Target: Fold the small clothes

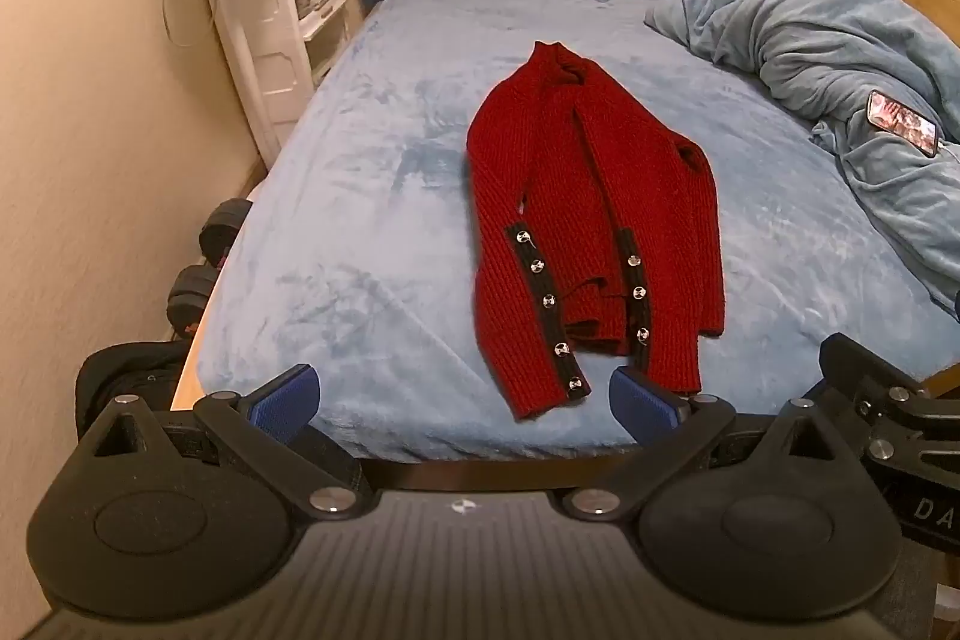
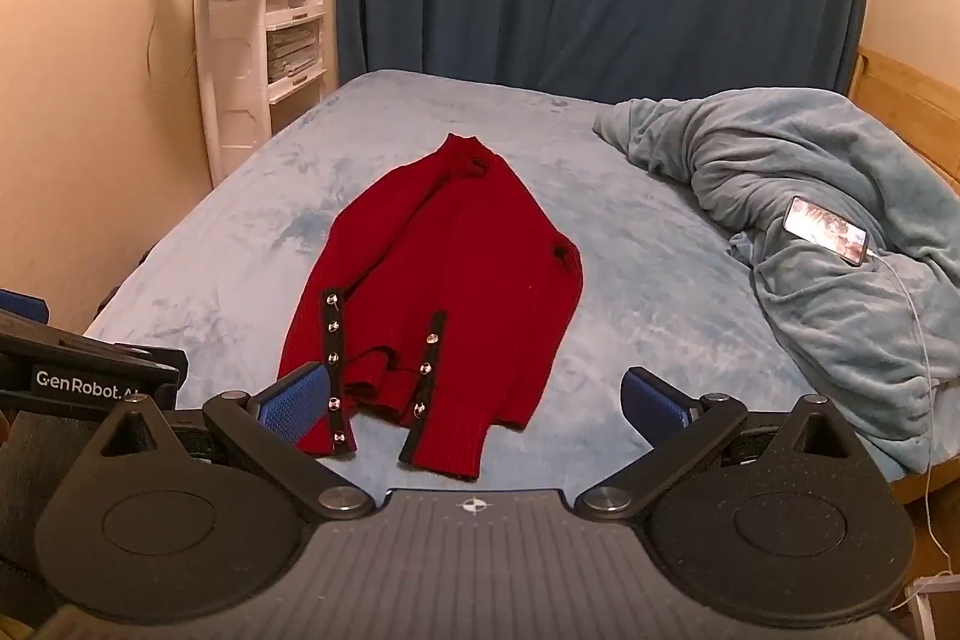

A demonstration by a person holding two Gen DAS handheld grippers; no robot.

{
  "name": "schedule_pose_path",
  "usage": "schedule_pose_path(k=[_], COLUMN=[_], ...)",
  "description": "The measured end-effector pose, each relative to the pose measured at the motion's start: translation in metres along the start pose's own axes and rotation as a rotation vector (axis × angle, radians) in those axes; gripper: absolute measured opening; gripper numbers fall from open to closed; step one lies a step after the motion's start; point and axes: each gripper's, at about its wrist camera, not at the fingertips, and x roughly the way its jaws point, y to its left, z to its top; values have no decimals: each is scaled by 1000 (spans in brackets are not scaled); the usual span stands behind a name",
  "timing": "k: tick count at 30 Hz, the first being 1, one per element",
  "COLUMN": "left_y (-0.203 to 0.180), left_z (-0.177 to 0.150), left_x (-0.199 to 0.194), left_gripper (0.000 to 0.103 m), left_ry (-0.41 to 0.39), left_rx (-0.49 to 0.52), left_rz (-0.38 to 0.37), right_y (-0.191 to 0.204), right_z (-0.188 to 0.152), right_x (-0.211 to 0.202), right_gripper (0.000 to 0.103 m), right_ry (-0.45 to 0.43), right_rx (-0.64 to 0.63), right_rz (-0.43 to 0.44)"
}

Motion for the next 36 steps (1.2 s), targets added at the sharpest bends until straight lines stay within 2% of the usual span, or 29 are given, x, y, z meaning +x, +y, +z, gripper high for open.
schedule_pose_path(k=[36], left_y=[4], left_z=[2], left_x=[2], left_gripper=[103], left_ry=[-5], left_rx=[-6], left_rz=[0], right_y=[-1], right_z=[-1], right_x=[-1], right_gripper=[102], right_ry=[3], right_rx=[-4], right_rz=[-2])
